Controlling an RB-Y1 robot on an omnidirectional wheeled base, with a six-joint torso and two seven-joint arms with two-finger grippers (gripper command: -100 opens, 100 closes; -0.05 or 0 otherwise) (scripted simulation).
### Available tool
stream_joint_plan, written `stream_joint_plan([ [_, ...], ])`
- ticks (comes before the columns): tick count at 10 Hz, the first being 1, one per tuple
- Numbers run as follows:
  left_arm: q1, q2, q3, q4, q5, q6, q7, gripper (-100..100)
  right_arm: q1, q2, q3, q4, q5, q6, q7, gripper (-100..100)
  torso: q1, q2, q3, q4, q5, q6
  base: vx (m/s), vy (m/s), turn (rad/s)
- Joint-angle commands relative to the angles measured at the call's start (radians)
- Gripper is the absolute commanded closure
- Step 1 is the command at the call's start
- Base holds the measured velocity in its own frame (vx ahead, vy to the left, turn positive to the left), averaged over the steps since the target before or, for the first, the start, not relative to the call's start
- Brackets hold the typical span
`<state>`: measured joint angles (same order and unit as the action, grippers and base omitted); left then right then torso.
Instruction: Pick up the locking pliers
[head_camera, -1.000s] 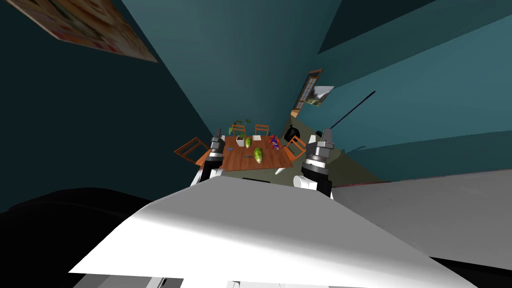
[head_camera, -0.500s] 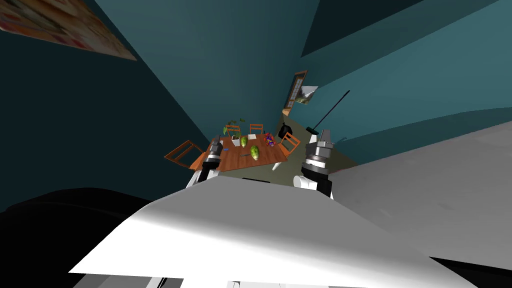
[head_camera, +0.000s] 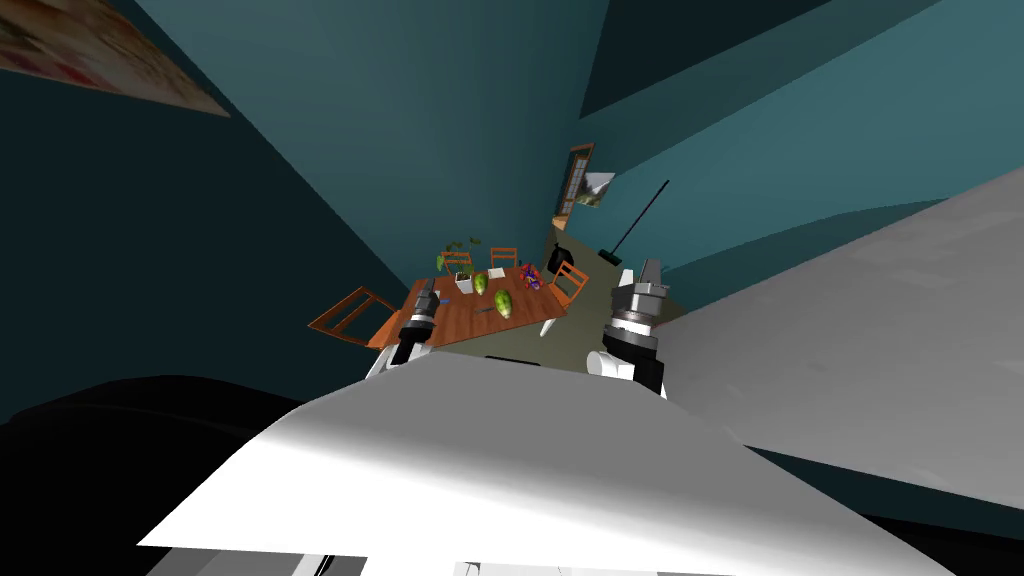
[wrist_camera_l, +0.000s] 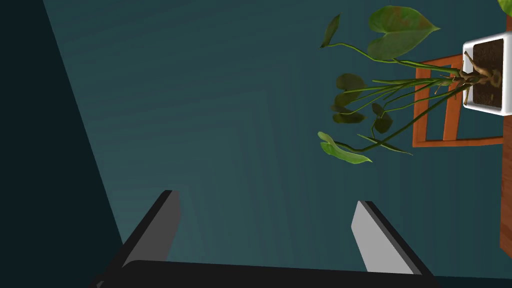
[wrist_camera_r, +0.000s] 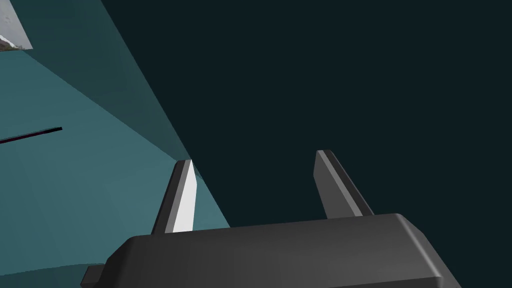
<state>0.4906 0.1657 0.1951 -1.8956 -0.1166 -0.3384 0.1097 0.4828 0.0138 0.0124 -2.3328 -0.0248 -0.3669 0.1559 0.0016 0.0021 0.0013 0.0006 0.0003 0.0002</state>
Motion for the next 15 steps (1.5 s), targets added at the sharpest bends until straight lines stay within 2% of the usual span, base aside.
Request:
stream_joint_plan([
  [1,-0.005,0.007,0.036,0.050,-0.015,0.017,0.048,-100,0.000,0.000,0.000,0.000,0.000,0.000,0.000,0,0.000,0.000,0.000,0.000,0.000,0.000,-0.043,0.001,-0.311],
  [2,-0.005,0.007,0.036,0.070,-0.015,0.017,0.048,-100,0.000,0.000,0.000,0.000,0.000,0.000,0.000,0,0.000,0.001,0.000,0.000,0.000,0.000,-0.034,0.004,-0.110],
  [4,-0.012,0.018,0.087,0.142,-0.032,0.037,0.113,-100,0.000,0.000,0.000,0.000,0.000,0.000,0.000,0,0.000,-0.001,0.000,0.000,0.000,0.000,-0.027,-0.005,-0.282],
  [6,-0.012,0.018,0.087,0.169,-0.032,0.037,0.114,-100,0.000,0.000,0.000,0.000,0.000,0.000,0.000,0,0.000,0.000,0.000,0.000,0.000,-0.001,-0.016,0.002,-0.061],
  [7,-0.016,0.023,0.113,0.205,-0.040,0.048,0.149,-100,0.000,0.000,0.000,0.000,0.000,0.000,0.000,0,0.000,-0.001,-0.001,0.000,0.000,-0.001,-0.010,-0.006,-0.210],
  [8,-0.016,0.023,0.113,0.220,-0.040,0.048,0.149,-100,0.000,0.000,0.000,0.000,0.000,0.000,0.000,0,0.000,-0.002,-0.001,0.000,0.000,0.000,-0.009,0.000,-0.150],
  [9,-0.020,0.028,0.138,0.249,-0.047,0.062,0.183,-100,0.000,0.000,0.000,0.000,0.000,0.000,0.000,0,0.000,-0.002,-0.001,0.000,0.000,-0.001,-0.011,-0.005,-0.251],
  [10,-0.025,0.032,0.163,0.304,-0.055,0.076,0.211,-100,0.000,0.000,0.000,0.000,0.000,0.000,0.000,0,0.000,-0.002,-0.001,0.000,0.000,0.000,-0.014,-0.007,-0.429],
  [11,-0.025,0.032,0.163,0.323,-0.055,0.076,0.218,-100,0.000,0.000,0.000,0.000,0.000,0.000,0.000,0,0.000,-0.001,-0.001,0.000,0.000,0.000,-0.010,0.003,-0.144],
  [12,-0.030,0.036,0.186,0.353,-0.061,0.091,0.254,-100,0.000,0.000,0.000,0.000,0.000,0.000,0.000,0,0.000,-0.001,-0.001,0.000,0.000,-0.001,-0.005,-0.006,-0.232],
  [13,-0.030,0.036,0.186,0.375,-0.061,0.091,0.254,-100,0.000,0.000,0.000,0.000,0.000,0.000,0.000,0,0.000,-0.002,-0.001,0.000,0.000,0.000,-0.001,-0.001,-0.126],
  [14,-0.035,0.039,0.209,0.407,-0.067,0.108,0.289,-100,0.000,0.000,0.000,0.000,0.000,0.000,0.000,0,0.000,-0.002,-0.001,0.000,0.000,-0.001,0.002,-0.004,-0.216],
  [15,-0.035,0.039,0.209,0.426,-0.067,0.108,0.289,-100,0.000,0.000,0.000,0.000,0.000,0.000,0.000,0,0.000,-0.002,-0.001,0.000,0.000,0.000,0.003,0.001,-0.138],
])
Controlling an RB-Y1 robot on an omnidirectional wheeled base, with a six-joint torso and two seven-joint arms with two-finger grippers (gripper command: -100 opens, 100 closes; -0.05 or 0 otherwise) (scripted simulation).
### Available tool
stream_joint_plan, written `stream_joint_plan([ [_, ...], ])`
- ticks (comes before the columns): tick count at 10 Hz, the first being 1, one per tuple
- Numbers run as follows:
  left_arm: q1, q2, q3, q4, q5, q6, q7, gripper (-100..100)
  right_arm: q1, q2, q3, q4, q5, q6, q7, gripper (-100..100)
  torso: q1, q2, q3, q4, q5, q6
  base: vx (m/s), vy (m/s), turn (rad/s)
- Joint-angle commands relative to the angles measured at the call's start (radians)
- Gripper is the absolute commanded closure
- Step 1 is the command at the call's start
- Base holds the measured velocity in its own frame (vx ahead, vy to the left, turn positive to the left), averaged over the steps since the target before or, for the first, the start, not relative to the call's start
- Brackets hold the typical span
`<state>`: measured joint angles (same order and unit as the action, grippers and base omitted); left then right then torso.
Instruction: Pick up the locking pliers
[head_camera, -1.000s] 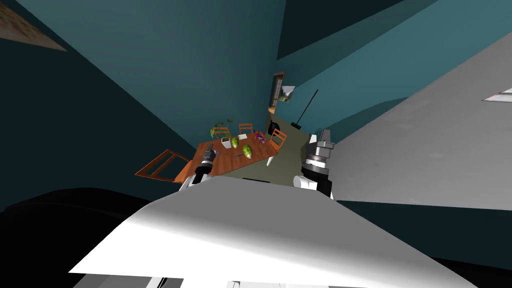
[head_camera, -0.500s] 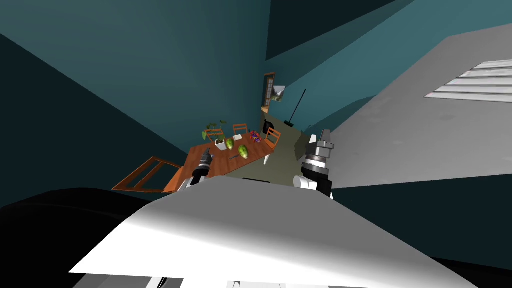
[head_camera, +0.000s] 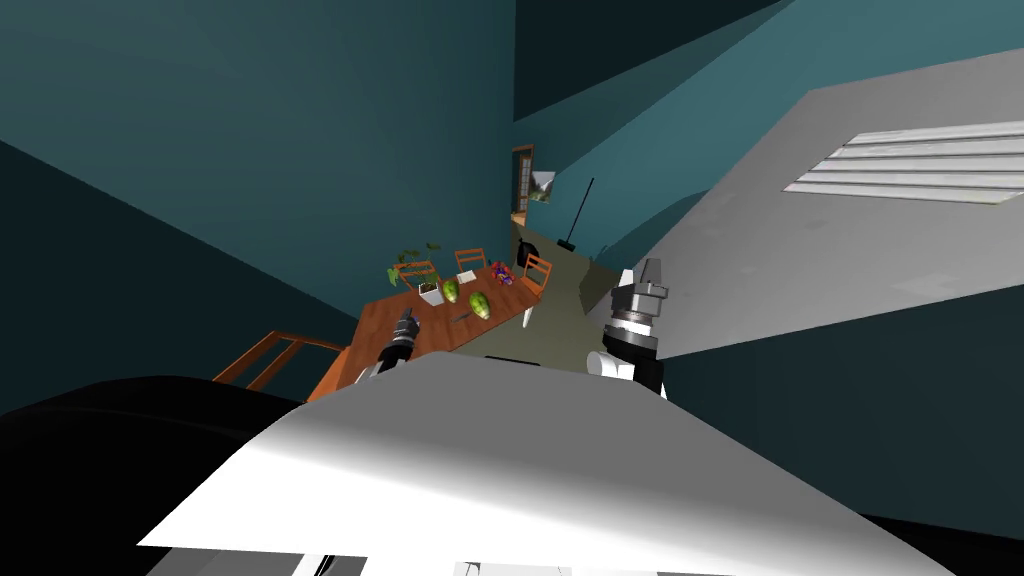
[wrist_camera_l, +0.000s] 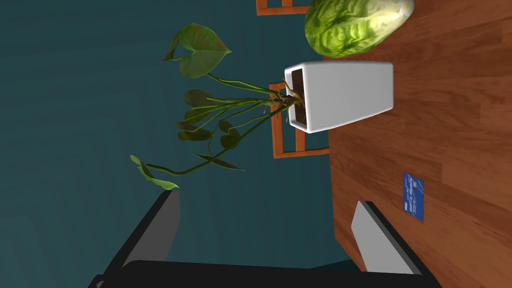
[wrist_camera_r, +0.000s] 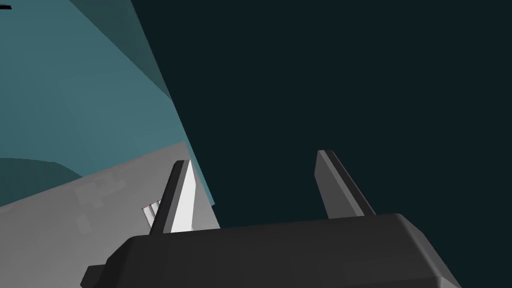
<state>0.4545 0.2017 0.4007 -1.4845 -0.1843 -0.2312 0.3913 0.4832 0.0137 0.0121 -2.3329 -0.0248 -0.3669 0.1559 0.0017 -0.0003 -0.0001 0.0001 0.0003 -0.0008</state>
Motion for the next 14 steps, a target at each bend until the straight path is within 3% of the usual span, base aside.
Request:
stream_joint_plan([
  [1,-0.004,0.005,0.025,0.050,-0.005,0.019,0.042,-100,0.000,0.000,0.000,0.000,0.000,0.000,0.000,0,0.000,0.000,0.000,0.000,0.000,0.000,0.007,-0.005,-0.336],
  [2,-0.004,0.005,0.025,0.065,-0.005,0.019,0.042,-100,0.000,0.000,0.000,0.000,0.000,0.000,0.000,0,0.000,0.000,0.000,0.000,0.000,0.001,0.007,0.005,-0.124],
  [5,-0.014,0.006,0.065,0.163,-0.014,0.058,0.111,-100,0.000,0.000,0.000,0.000,0.000,0.000,0.000,0,0.000,-0.001,0.000,0.000,0.000,0.000,0.013,-0.002,-0.209],
  [8,-0.020,0.007,0.083,0.209,-0.017,0.079,0.145,-100,0.000,0.000,0.000,0.000,0.000,0.000,0.000,0,0.000,-0.001,-0.001,0.000,0.000,0.000,0.017,0.004,-0.169],
  [11,-0.037,0.008,0.128,0.321,-0.023,0.147,0.238,-100,0.000,0.000,0.000,0.000,0.000,0.000,0.000,0,0.001,-0.002,-0.001,0.000,0.000,0.001,0.039,0.009,-0.358],
  [14,-0.037,0.008,0.128,0.339,-0.023,0.147,0.240,-100,0.000,0.000,0.000,0.000,0.000,0.000,0.000,0,0.000,-0.001,-0.001,0.000,0.000,-0.001,0.017,0.008,-0.007],
])
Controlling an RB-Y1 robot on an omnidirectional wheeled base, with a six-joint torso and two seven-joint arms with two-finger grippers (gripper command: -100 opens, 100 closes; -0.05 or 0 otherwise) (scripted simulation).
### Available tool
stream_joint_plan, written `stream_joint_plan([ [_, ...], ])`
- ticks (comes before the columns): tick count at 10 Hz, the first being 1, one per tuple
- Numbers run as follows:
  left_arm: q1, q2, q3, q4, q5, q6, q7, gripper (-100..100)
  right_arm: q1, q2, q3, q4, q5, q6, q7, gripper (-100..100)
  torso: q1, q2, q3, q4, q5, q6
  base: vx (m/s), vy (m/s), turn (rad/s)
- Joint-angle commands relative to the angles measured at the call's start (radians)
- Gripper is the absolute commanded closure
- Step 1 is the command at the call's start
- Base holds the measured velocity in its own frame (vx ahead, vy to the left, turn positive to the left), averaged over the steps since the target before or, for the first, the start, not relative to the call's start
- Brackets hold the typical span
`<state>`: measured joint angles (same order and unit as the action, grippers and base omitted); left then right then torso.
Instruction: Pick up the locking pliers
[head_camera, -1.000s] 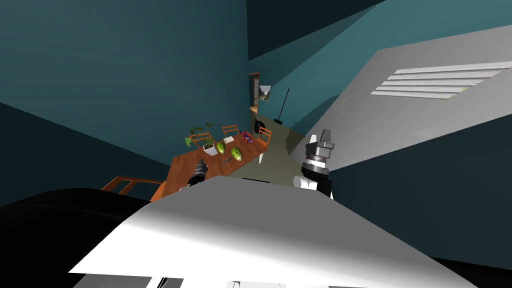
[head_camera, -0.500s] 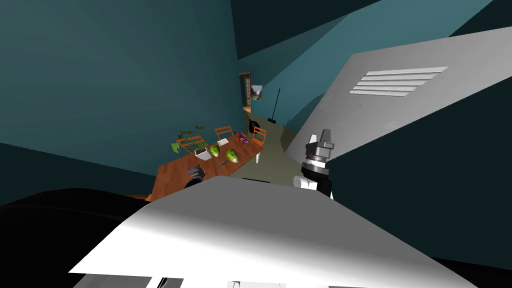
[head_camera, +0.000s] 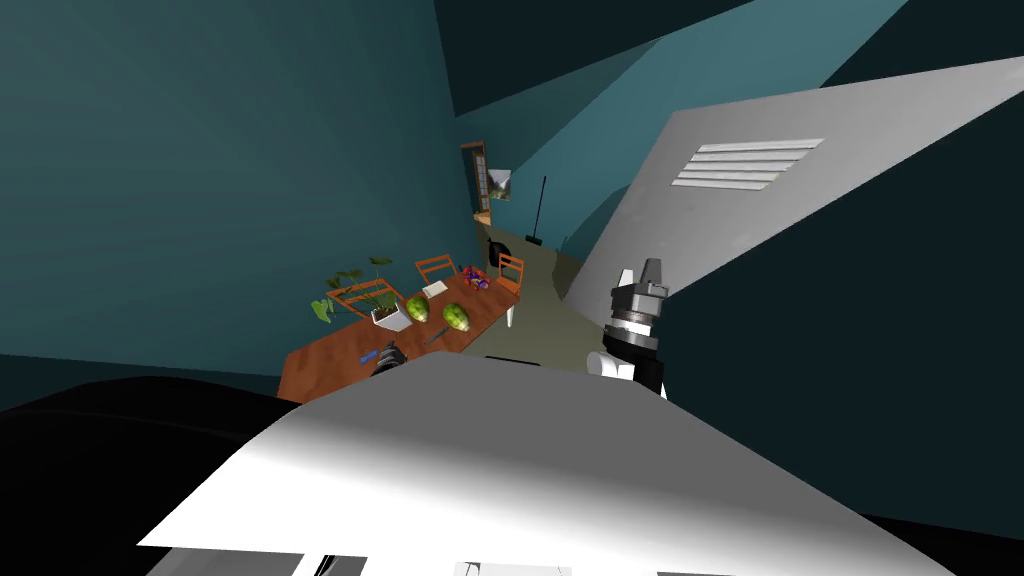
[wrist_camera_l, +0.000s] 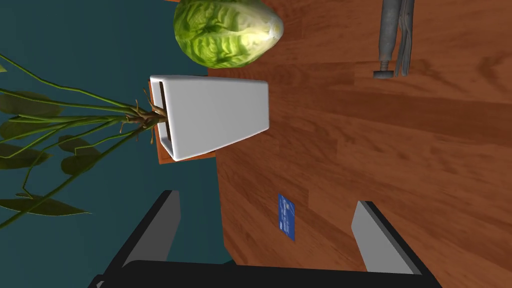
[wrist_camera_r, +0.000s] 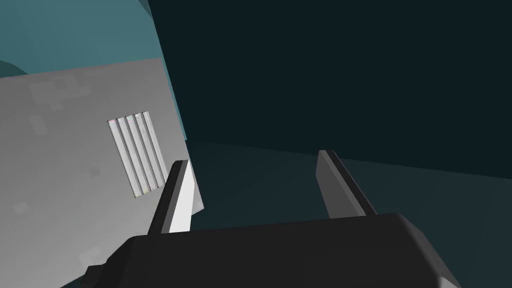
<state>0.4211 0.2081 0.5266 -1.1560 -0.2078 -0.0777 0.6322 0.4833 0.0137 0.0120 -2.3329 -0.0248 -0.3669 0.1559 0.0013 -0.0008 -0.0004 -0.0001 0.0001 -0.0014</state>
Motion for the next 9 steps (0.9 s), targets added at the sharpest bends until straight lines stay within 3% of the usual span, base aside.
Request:
stream_joint_plan([
  [1,-0.009,0.003,0.014,0.050,-0.001,0.018,0.029,-100,0.000,0.000,0.000,0.000,0.000,0.000,0.000,0,0.000,0.000,0.000,0.000,0.000,0.000,0.014,-0.004,-0.240],
  [5,-0.031,0.004,0.048,0.188,0.002,0.113,0.135,-100,0.000,0.000,0.000,0.000,0.000,0.000,0.000,0,0.002,-0.004,-0.002,-0.001,0.001,0.000,0.065,0.028,-0.338],
  [6,-0.031,0.004,0.048,0.188,0.002,0.113,0.135,-100,0.000,0.000,0.000,0.000,0.000,0.000,0.000,0,0.002,-0.005,-0.003,-0.001,0.000,0.000,0.044,0.031,-0.098],
  [9,-0.045,0.003,0.062,0.267,0.008,0.179,0.197,-100,0.000,0.000,0.000,0.000,0.000,0.000,0.000,0,0.002,-0.003,-0.001,0.000,0.000,0.000,0.045,0.028,-0.252],
])
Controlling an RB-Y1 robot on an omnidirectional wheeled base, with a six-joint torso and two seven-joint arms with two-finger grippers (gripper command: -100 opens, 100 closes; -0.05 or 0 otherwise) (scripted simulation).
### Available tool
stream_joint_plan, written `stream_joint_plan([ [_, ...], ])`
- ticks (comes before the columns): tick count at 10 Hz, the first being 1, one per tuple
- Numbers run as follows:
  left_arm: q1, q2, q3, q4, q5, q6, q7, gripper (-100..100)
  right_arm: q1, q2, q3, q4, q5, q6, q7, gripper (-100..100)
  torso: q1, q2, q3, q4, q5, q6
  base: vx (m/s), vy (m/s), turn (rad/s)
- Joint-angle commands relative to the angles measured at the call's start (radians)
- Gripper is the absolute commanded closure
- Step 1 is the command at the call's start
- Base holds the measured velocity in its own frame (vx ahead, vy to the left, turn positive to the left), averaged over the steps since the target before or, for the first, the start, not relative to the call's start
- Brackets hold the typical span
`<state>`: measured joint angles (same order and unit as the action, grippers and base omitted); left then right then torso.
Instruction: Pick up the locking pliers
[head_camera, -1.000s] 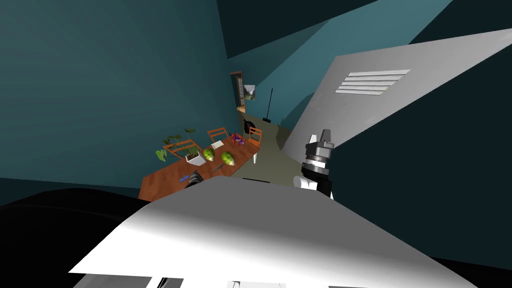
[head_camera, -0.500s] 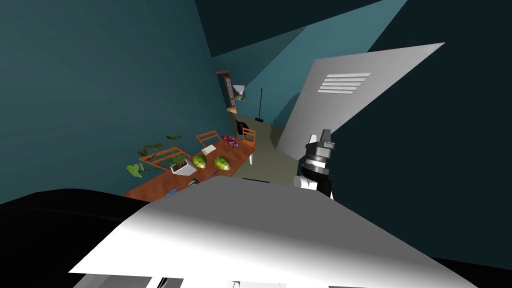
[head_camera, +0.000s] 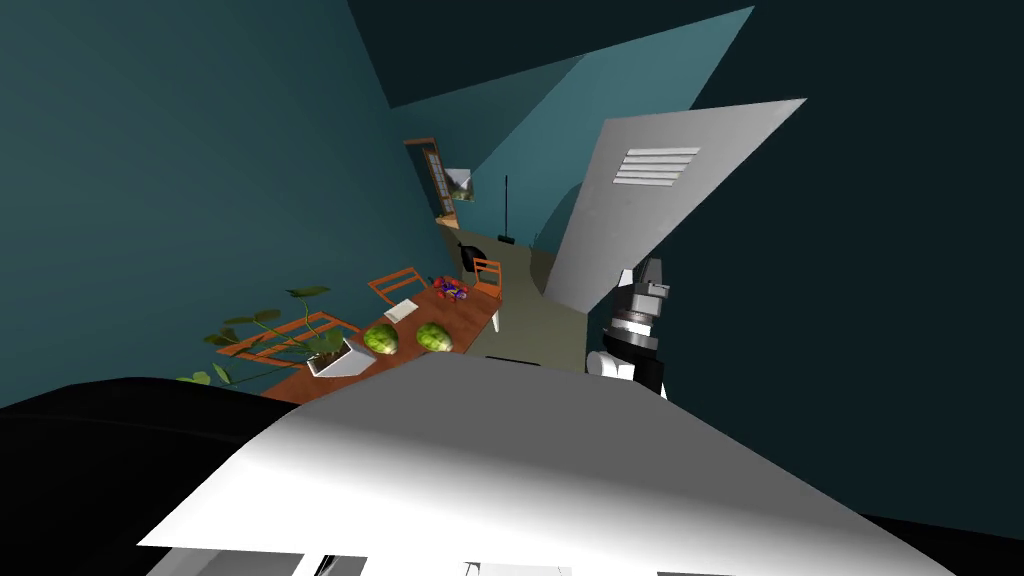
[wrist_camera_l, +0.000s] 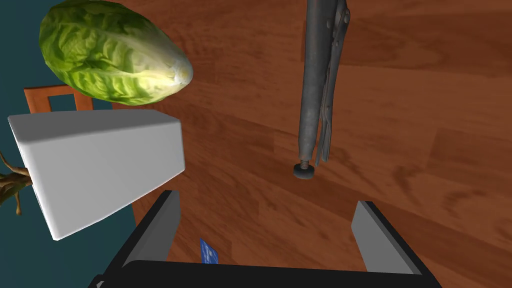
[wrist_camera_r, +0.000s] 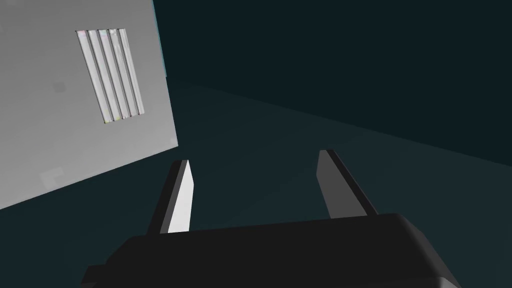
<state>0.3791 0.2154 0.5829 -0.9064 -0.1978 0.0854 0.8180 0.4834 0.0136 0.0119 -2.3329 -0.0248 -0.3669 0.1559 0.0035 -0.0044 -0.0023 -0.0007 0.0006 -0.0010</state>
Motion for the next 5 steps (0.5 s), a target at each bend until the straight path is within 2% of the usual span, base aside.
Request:
stream_joint_plan([
  [1,-0.008,-0.005,0.009,0.039,0.001,0.036,0.029,-100,0.000,0.000,0.000,0.000,0.000,0.000,0.000,0,0.000,0.000,0.000,0.000,0.000,0.000,0.065,0.044,-0.217],
  [5,-0.023,-0.007,0.015,0.113,0.012,0.110,0.092,-100,0.000,0.000,0.000,0.000,0.000,0.000,0.000,0,0.001,-0.001,0.000,0.000,0.000,0.000,0.063,0.046,-0.213],
])
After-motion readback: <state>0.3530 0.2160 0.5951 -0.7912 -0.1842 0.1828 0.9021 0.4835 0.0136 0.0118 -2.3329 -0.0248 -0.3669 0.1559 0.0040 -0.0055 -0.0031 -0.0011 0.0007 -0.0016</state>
